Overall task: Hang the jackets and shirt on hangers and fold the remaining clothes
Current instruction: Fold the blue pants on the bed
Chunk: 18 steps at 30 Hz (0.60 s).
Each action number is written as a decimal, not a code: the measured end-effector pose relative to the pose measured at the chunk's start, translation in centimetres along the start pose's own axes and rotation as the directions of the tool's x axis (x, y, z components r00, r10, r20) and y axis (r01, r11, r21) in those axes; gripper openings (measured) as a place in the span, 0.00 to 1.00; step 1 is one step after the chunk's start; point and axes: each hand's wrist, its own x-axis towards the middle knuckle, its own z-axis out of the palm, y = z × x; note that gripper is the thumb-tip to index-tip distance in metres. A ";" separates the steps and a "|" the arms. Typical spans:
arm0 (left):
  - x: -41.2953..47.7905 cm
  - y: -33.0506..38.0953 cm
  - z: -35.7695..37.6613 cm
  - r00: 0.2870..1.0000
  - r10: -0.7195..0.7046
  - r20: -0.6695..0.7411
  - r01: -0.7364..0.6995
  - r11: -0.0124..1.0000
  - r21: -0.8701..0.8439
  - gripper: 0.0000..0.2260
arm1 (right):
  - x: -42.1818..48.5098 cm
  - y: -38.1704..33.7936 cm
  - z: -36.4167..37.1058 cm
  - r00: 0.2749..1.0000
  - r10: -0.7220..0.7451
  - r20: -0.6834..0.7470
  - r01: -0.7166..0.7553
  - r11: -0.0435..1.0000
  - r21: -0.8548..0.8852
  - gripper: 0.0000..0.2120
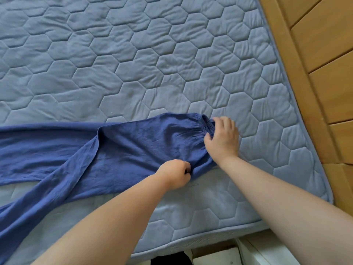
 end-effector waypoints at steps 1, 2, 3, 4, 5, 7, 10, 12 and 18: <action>0.2 -0.2 -0.1 1.000 -0.001 -0.005 0.001 1.000 -0.003 0.11 | 0.8 -0.7 0.2 0.999 0.022 0.042 -0.022 1.000 0.013 0.22; 0.3 -0.3 -0.3 1.000 -0.001 0.001 0.001 1.000 -0.004 0.11 | 1.7 -1.3 0.4 0.989 0.077 0.125 -0.080 0.997 0.019 0.24; 0.4 -0.3 -0.4 1.000 -0.004 0.011 0.004 1.000 -0.006 0.11 | 2.4 -1.8 0.7 0.971 0.145 0.190 -0.151 0.988 0.016 0.25; 0.5 -0.3 -0.4 1.000 -0.007 0.017 0.007 1.000 -0.012 0.12 | 3.0 -2.1 1.0 0.958 0.191 0.212 -0.198 0.980 0.012 0.23; 0.5 -0.2 -0.4 1.000 -0.009 0.012 0.010 1.000 -0.023 0.12 | 3.2 -2.4 1.2 0.959 0.198 0.201 -0.207 0.978 0.024 0.19; 0.2 0.0 -0.2 0.997 0.005 -0.072 -0.008 0.999 -0.051 0.11 | 2.7 -2.6 1.3 0.978 0.159 0.136 -0.170 0.982 0.082 0.13; -0.7 -0.3 0.2 0.886 0.147 -0.440 -0.141 0.989 0.047 0.10 | 0.8 -2.1 0.9 0.964 0.240 0.111 -0.261 0.934 0.246 0.10; -0.8 -0.9 0.2 0.755 0.253 -0.605 -0.210 0.967 0.144 0.11 | 0.1 -1.3 0.3 0.920 0.352 0.169 -0.390 0.855 0.343 0.09; -0.2 -1.3 -1.1 0.853 0.041 -0.521 0.058 0.983 0.173 0.25 | 2.3 2.1 -0.4 0.816 0.521 0.251 -0.577 0.764 0.288 0.12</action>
